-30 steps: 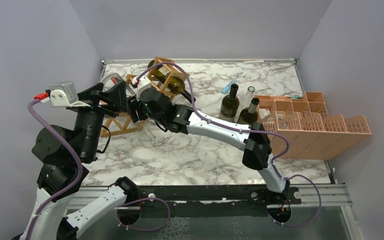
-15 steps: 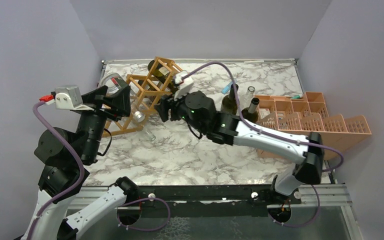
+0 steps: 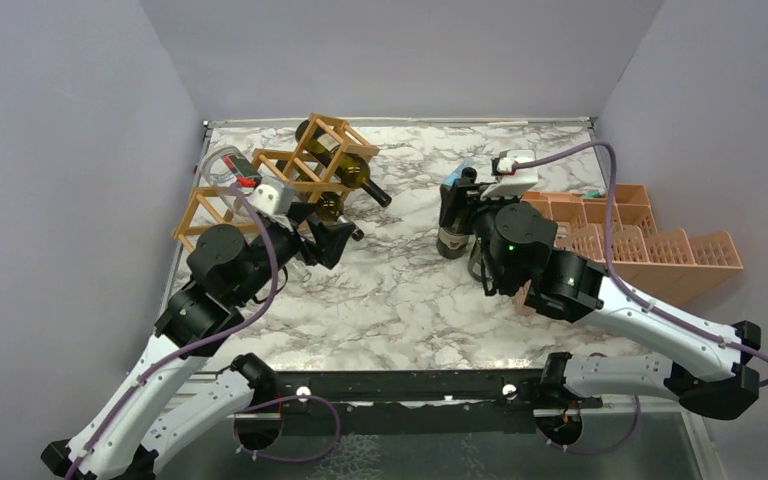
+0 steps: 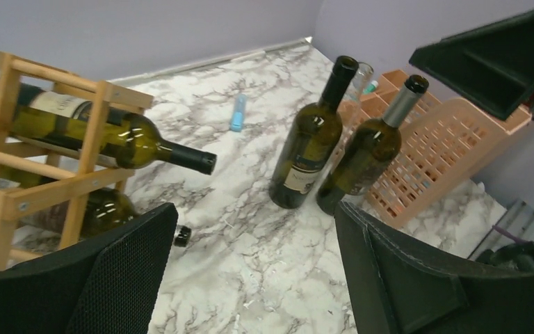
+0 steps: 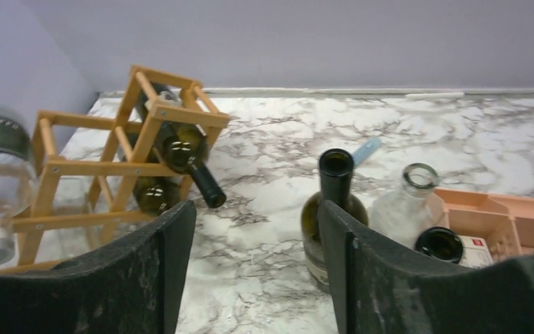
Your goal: Put the wine bottle on the wine rack
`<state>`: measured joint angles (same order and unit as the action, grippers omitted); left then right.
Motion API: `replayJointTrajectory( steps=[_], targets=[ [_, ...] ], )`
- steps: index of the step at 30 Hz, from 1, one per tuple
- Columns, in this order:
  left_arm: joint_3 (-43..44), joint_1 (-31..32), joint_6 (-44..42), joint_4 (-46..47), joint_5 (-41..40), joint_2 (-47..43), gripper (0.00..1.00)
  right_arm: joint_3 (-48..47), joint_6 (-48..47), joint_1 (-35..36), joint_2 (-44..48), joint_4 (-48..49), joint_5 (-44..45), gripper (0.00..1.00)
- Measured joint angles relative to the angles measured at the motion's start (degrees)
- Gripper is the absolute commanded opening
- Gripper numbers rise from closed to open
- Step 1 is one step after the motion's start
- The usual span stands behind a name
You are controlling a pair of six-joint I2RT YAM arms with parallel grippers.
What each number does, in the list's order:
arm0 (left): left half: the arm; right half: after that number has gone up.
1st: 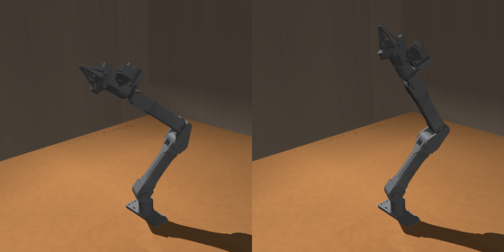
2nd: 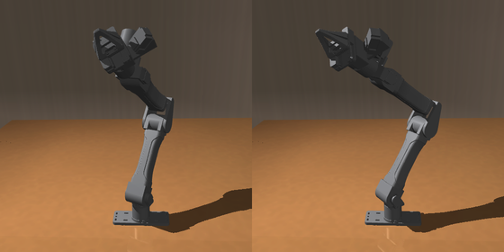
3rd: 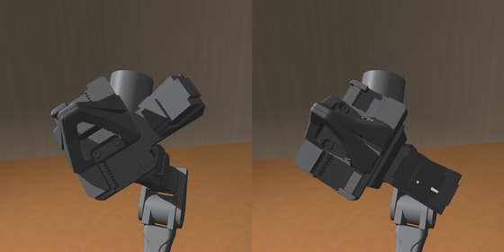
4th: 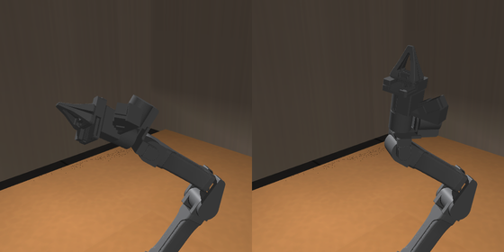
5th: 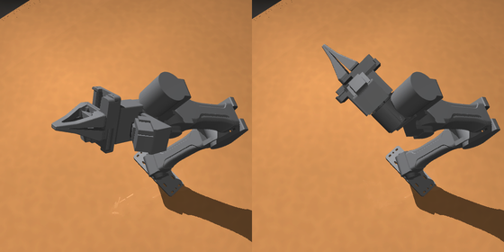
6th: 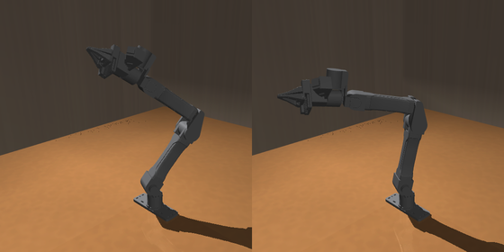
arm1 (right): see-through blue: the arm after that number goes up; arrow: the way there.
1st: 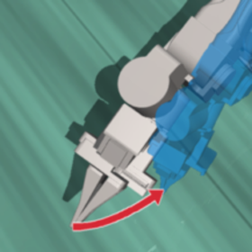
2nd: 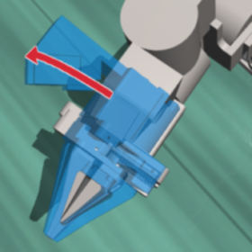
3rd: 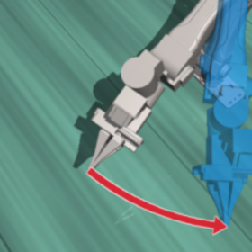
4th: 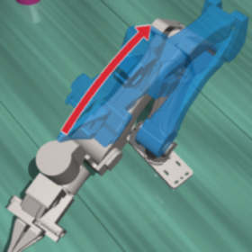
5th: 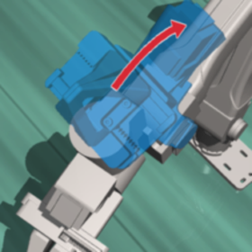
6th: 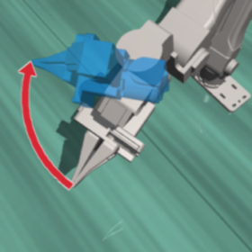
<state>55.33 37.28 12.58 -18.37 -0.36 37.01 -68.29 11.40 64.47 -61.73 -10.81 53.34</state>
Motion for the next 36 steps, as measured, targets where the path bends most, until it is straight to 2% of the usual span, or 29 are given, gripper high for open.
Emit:
replayJointTrajectory(
  steps=[3,7,14,18,24,32,34,36],
  targets=[
    [-1.81,0.00,0.17,2.43,3.56,1.40,0.90,-0.11,-0.13,-2.38,0.68,-1.84,2.19,0.75],
    [-3.65,0.00,0.24,5.90,7.10,3.02,0.92,-2.84,0.11,-8.35,-3.04,-5.14,2.03,0.76],
    [-5.79,0.00,0.35,9.11,8.76,4.55,0.93,-6.47,1.40,-18.43,-11.34,-8.46,-5.20,0.75],
    [-6.80,0.00,0.63,9.46,8.76,4.76,0.93,-6.47,2.23,-22.40,-14.64,-9.14,-10.01,0.69],
    [-8.13,0.00,2.08,9.27,9.14,5.11,0.93,-6.43,2.71,-24.46,-17.64,-9.53,-15.69,0.53],
    [-9.51,0.00,4.00,9.92,9.68,5.33,0.93,-6.08,2.34,-24.85,-17.75,-9.44,-19.63,0.23],
    [-10.08,0.00,4.24,11.23,10.54,5.79,0.93,-6.05,2.08,-24.85,-17.70,-9.55,-19.91,0.09],
    [-10.60,0.00,4.33,12.52,10.99,6.40,0.93,-5.81,1.42,-25.11,-17.42,-9.35,-20.61,0.04]
  ],
)
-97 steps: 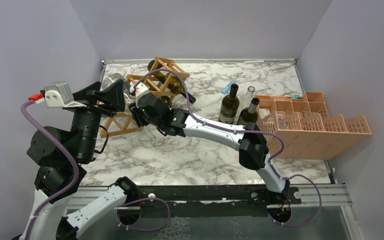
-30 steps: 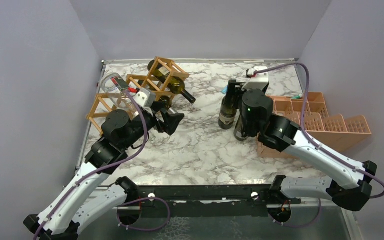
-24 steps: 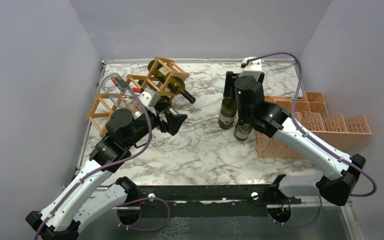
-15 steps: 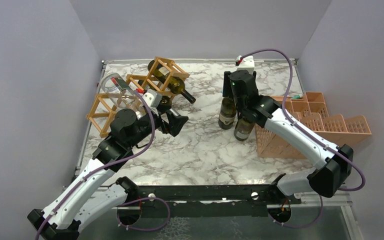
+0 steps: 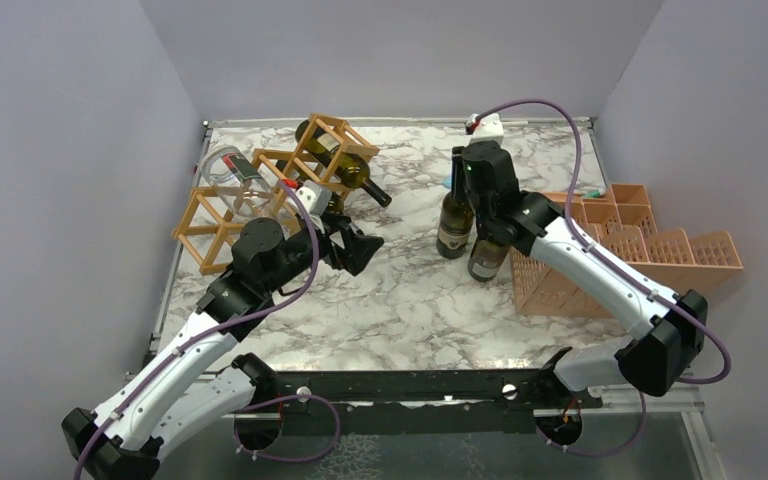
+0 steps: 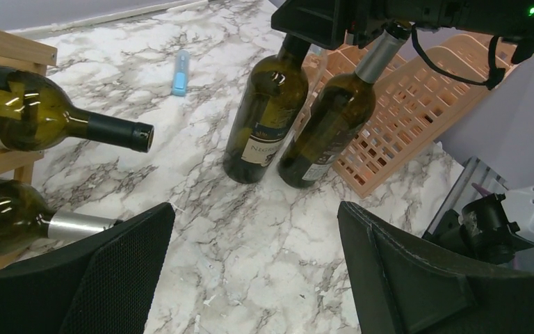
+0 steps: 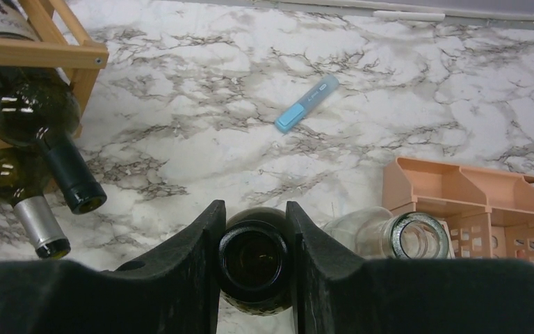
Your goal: Put the wine bottle on the wine rack
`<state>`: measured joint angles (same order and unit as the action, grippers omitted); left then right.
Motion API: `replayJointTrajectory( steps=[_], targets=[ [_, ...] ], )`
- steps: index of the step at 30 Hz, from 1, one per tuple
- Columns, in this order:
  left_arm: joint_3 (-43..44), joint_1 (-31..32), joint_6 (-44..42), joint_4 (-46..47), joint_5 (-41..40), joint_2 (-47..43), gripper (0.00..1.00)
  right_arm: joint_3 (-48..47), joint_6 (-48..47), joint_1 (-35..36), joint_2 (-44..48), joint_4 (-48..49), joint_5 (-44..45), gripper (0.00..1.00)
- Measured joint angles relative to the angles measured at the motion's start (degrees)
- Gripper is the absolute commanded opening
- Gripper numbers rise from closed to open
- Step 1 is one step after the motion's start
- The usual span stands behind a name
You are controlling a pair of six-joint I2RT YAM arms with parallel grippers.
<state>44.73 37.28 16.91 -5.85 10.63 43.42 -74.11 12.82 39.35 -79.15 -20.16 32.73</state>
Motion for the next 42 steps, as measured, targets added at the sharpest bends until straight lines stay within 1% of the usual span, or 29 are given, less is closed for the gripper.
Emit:
replayJointTrajectory(
  steps=[2,10,15,19,27,32,36,42],
  targets=[
    [-0.63,0.00,0.13,1.66,0.92,0.90,0.94,0.83,-1.11,-0.11,1.16,0.00,-1.88,0.01],
    [-6.12,1.60,0.68,11.56,4.00,3.37,0.95,1.86,-4.31,-0.09,5.35,-4.02,-12.83,0.01],
    [-9.42,5.75,0.81,17.14,4.00,5.84,0.95,1.86,-4.24,-0.09,7.58,-7.34,-19.67,0.01],
    [-11.52,9.38,-0.39,20.92,3.93,9.86,0.97,1.86,-3.58,-0.09,9.79,-9.49,-24.11,0.01],
    [-20.52,15.04,-4.46,34.88,0.94,17.94,0.99,1.97,-2.08,-0.09,13.86,-11.04,-31.43,0.01],
    [-21.24,16.90,-7.34,42.38,-0.85,24.09,0.99,1.99,-1.60,-0.09,14.91,-12.72,-35.87,0.01],
    [-21.24,17.20,-8.79,47.74,-2.10,28.20,0.99,2.19,-0.98,-0.09,15.32,-13.27,-39.36,0.01],
    [-21.24,17.35,-9.79,53.83,-0.98,33.09,0.99,3.17,-1.07,-0.15,16.90,-13.33,-42.73,0.01]
  ],
)
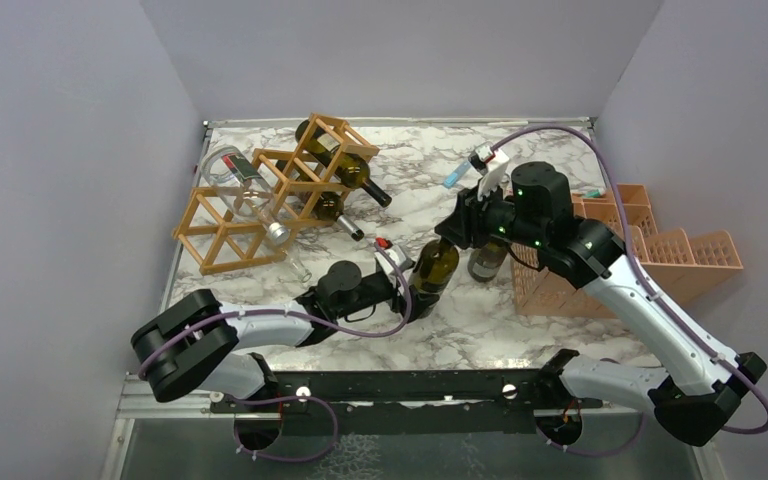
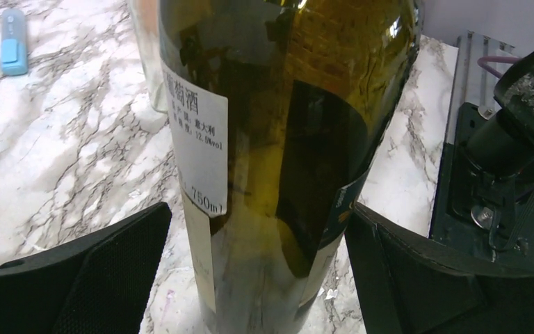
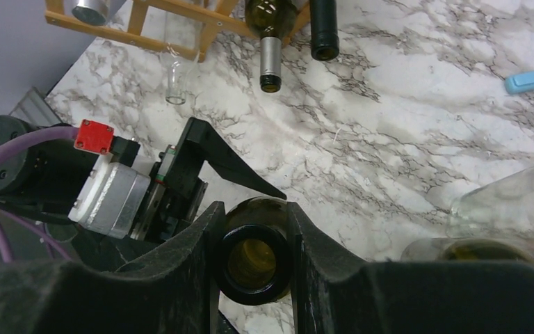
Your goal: Put the wine bottle on the wine rack
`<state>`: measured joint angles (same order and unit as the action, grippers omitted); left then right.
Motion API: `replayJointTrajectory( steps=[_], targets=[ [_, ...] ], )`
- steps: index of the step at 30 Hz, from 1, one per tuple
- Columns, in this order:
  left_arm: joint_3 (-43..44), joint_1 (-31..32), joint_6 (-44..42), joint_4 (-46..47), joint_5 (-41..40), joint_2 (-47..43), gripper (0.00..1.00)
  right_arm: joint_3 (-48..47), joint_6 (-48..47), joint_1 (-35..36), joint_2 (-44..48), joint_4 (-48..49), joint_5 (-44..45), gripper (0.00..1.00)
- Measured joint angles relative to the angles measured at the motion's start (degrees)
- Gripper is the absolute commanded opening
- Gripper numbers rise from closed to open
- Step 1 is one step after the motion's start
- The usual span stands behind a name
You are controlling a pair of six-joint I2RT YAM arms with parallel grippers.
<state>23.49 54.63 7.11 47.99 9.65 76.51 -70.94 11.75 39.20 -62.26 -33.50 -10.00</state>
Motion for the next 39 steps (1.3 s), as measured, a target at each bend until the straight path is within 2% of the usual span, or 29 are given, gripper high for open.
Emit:
replayJointTrajectory(
  steps=[7,9,11,13,17,19,23,25,34,39],
  targets=[
    [0.00,0.24,-0.13,4.76,3.50,2.49,0.99,1.16,0.04,0.00,1.57,0.39,-3.23,0.01],
    [0.00,0.26,-0.20,5.64,4.13,2.89,0.93,1.36,0.02,0.00,1.88,0.42,-3.89,0.01],
    [0.02,0.26,-0.37,6.19,4.37,3.23,0.79,1.42,-0.11,-0.02,2.05,0.42,-4.31,0.01],
    [0.13,0.37,-0.85,6.47,4.37,3.56,0.57,1.57,-0.37,-0.07,2.25,0.39,-4.46,0.03],
    [0.70,0.72,-4.00,6.73,4.26,3.98,0.23,1.68,-1.09,-0.33,3.19,0.11,-4.48,0.40],
    [1.55,0.66,-6.75,6.25,4.26,3.98,0.01,1.66,-1.33,-0.33,4.09,-0.35,-4.50,0.52],
    [3.30,0.50,-17.09,4.98,4.55,4.13,0.00,1.29,0.20,-0.24,7.30,-3.06,-5.31,0.69],
    [4.17,0.33,-23.30,4.42,4.79,4.22,0.00,0.61,0.59,-0.20,8.83,-4.42,-5.22,0.72],
    [11.06,0.22,-54.31,-2.19,5.79,4.79,0.00,-3.17,0.90,-0.20,14.47,-11.32,-1.75,0.74],
    [16.00,0.22,-70.84,-7.56,5.90,4.81,0.00,-3.30,1.88,-0.20,15.67,-15.96,0.90,0.70]
  ],
)
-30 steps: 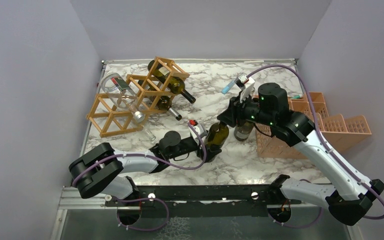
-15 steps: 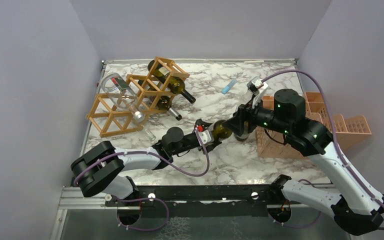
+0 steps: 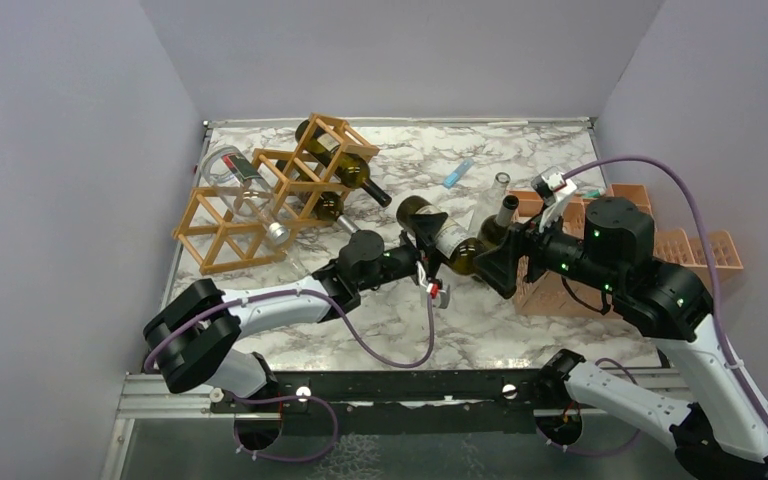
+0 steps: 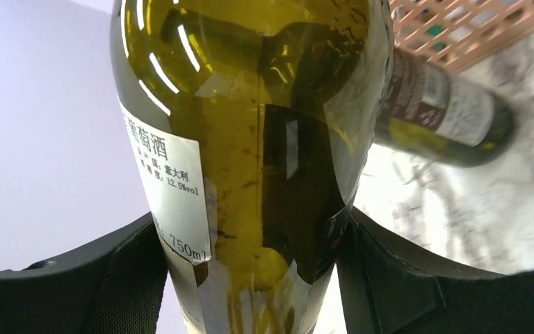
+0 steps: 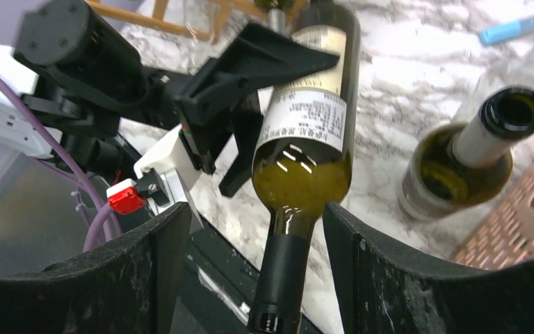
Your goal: Put the wine bottle on the wine rack
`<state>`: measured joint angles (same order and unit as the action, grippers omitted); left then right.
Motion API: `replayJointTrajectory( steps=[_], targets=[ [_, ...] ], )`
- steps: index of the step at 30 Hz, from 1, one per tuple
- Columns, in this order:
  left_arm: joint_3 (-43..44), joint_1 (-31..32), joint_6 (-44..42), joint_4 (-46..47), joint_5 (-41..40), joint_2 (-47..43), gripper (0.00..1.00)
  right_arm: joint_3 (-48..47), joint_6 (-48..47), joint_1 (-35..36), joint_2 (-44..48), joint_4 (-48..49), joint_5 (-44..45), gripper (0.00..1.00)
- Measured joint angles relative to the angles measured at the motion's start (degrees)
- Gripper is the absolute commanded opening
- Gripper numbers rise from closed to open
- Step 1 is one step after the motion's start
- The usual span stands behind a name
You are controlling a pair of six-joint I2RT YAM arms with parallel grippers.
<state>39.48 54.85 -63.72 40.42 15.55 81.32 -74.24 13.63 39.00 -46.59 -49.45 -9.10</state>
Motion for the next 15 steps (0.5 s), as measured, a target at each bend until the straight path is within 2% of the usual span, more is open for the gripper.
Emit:
replayJointTrajectory(
  steps=[7,9,15],
  targets=[
    [3.43,0.00,-17.70,-6.88,-1.53,-0.31,0.00,1.79,1.57,0.00,-0.90,-5.81,0.76,0.65],
    [4.07,0.00,-20.59,-9.03,-1.84,-0.50,0.00,3.02,1.77,0.00,-1.11,-6.80,1.03,0.61],
    [6.54,-0.02,-25.53,-13.33,-2.82,-1.11,0.00,6.78,1.99,0.00,-3.19,-7.54,3.91,0.58]
  ],
)
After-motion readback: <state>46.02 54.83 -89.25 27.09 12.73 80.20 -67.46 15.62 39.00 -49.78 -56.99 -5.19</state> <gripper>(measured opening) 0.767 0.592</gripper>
